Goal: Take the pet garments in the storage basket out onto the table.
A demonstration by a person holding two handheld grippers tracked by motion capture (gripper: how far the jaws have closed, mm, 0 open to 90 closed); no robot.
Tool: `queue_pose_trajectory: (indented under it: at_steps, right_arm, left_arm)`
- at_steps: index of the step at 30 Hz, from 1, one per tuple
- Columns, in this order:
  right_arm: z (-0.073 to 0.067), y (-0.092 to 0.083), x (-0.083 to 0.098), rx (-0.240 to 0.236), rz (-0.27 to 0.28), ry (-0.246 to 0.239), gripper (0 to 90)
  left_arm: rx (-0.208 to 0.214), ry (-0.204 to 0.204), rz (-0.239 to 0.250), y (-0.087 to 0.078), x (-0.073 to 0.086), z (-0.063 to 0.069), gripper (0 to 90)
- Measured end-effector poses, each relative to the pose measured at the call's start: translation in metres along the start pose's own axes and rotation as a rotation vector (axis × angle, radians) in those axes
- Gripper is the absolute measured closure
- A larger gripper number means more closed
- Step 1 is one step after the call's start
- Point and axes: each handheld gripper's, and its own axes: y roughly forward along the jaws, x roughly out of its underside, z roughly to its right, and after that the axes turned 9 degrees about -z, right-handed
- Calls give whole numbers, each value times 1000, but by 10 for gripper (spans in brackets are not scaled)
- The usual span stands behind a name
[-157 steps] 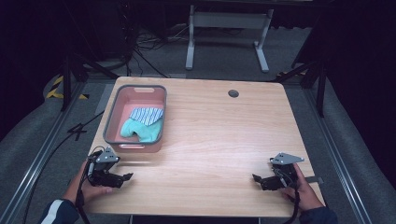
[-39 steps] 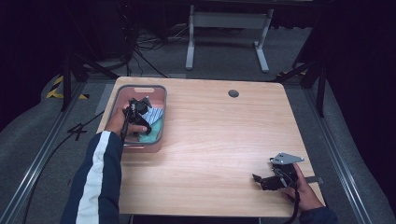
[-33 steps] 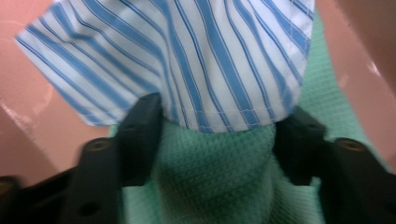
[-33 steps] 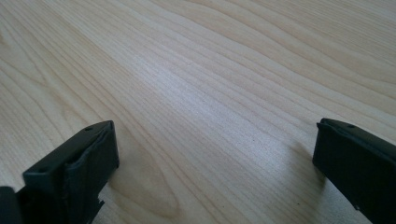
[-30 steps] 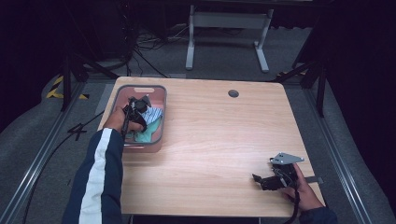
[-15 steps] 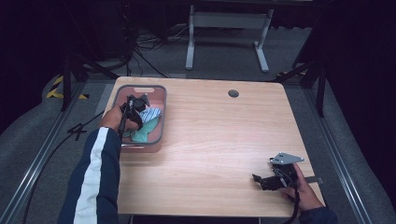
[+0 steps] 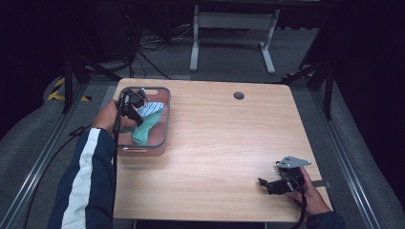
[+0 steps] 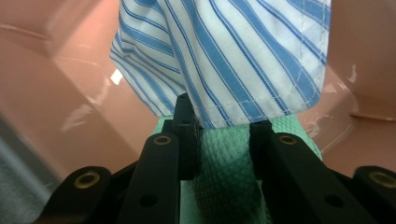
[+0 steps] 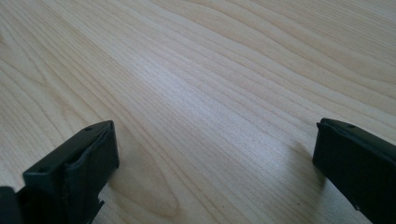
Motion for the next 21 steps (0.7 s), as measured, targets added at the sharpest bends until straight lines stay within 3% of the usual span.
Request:
queue_pose_trajectory:
  at_steps: [5, 13, 21]
  right_arm:
    - [0, 0, 0, 0, 0, 0, 5]
    - [0, 0, 0, 0, 0, 0, 5]
    - [0, 0, 0, 1, -1, -2, 5]
  left_arm:
    - [-15, 9, 59, -20, 7, 2, 734]
    - [-42, 30, 113, -41, 17, 7, 734]
    - [-67, 81, 171, -63, 22, 21, 734]
